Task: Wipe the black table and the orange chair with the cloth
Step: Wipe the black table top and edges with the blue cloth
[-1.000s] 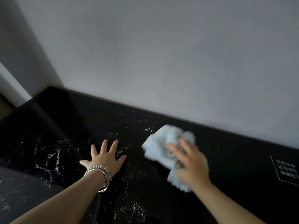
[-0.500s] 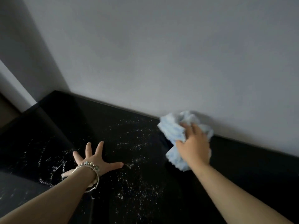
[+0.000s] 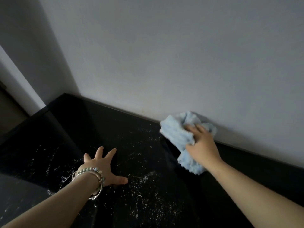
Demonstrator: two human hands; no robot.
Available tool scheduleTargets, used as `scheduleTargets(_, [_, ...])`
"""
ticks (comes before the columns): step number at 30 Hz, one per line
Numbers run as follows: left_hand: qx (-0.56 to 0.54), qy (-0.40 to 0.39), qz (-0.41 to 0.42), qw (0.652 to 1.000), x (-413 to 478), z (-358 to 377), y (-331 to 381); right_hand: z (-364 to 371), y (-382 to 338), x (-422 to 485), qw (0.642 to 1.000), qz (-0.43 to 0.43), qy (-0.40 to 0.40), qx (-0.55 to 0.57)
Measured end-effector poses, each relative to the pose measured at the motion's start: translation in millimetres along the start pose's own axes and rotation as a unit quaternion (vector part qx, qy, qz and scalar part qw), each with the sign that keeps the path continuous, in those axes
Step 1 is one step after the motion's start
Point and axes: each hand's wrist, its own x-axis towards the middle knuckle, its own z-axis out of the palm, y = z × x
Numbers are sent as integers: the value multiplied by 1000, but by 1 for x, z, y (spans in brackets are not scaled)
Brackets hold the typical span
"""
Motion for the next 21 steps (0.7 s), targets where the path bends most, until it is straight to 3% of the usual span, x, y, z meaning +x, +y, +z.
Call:
scheduleTargets(4, [0,-2,1,1000,1,-1,1,26,-39,12,981,112,-99,-121])
scheduleTargets(5, [0,-4,0,1000,2,-1,1,35,-45,9,985,80,-92,-121])
scheduleTargets(7, [1,-5,1,1000,4,1,-1,43,-51,-4,991,-62,-59,-103])
scheduleTargets(9, [6,0,3,1000,3,3,-1,40,-53,-17,978,-175,-115,-21])
scheduleTargets(11, [10,6,5,1000,3,5,-2,24,-56,-17,960,-178,-208,58])
scheduleTargets(13, [13,6,4,1000,2,4,-2,18,-54,9,973,-145,-152,95])
scheduleTargets(15, [14,4,3,1000,2,4,-1,23,-56,51,991,-103,-80,19])
scheduleTargets(19, [2,5,-3,1000,3,6,-2,58,-82,78,979,-45,-166,-106])
scheduleTargets(21, [-6,4,-3,1000,3,6,-2,65,-86,66,973,-63,-131,-178])
